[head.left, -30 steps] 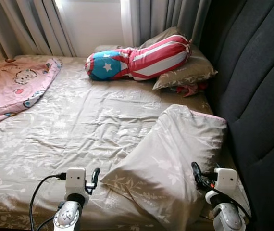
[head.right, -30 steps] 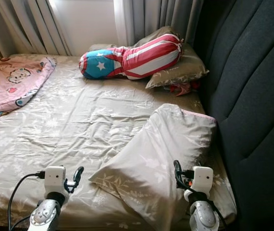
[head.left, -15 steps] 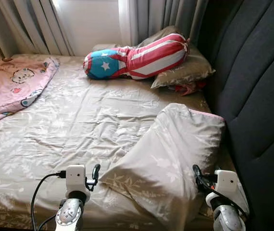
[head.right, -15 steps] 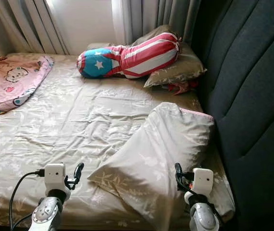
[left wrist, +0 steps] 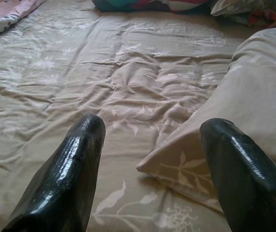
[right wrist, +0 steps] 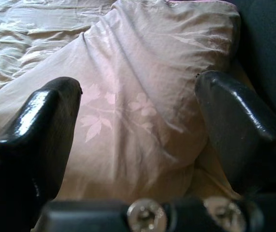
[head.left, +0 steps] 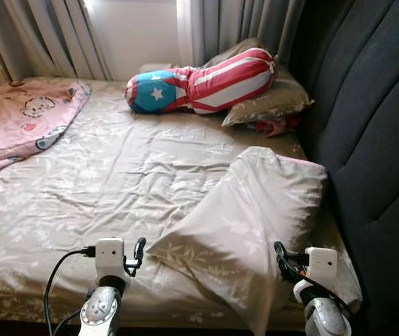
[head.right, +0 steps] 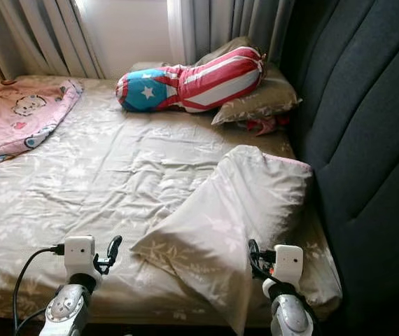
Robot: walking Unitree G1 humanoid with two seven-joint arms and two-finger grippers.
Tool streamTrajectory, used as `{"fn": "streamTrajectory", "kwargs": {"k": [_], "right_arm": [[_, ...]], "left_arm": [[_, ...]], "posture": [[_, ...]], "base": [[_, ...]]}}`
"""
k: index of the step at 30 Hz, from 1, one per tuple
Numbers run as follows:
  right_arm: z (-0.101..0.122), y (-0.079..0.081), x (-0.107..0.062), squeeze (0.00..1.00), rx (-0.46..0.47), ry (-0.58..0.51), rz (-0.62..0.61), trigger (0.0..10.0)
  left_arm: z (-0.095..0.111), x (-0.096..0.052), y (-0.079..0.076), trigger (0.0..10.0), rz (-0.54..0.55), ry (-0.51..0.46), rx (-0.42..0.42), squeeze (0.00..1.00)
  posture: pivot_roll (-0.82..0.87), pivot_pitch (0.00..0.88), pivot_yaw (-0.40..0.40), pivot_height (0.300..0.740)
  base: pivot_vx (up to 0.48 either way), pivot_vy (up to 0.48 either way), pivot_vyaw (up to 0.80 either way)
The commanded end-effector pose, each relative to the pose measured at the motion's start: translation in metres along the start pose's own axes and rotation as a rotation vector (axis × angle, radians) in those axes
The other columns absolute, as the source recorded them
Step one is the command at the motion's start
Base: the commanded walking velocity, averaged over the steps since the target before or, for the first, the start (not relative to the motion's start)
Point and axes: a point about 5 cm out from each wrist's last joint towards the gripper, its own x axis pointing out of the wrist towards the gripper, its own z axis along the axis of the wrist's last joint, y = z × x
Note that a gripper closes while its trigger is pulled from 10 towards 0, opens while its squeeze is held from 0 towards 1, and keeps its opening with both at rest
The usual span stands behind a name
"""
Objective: Clean up the room
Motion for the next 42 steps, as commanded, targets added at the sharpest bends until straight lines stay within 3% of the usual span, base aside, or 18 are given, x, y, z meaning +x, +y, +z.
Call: {"fn": "streamTrajectory", "kwargs": {"k": [1,24,42], "right_arm": [[0.001,0.001,0.001,0.00,0.009,0.001,0.006,10.0],[-0.002,0.010,0.005,0.00,0.044,0.032,0.060,10.0],[-0.006,0.014,0.005,0.00,0.054,0.049,0.072,10.0]], "left_arm": [[0.001,0.000,-0.002,10.0,-0.009,0.003,-0.006,0.00],[0.002,0.000,-0.003,10.0,-0.022,0.025,-0.005,0.00],[0.005,0.002,-0.003,10.0,-0.020,0.025,-0.017,0.00]], "posture": [[-0.08,0.000,-0.044,0.668],[-0.07,0.000,-0.032,0.668],[-0.06,0.000,-0.026,0.668]], "base": [[0.000,0.000,0.00],[0.000,0.000,0.00],[0.317,0.000,0.00]]}}
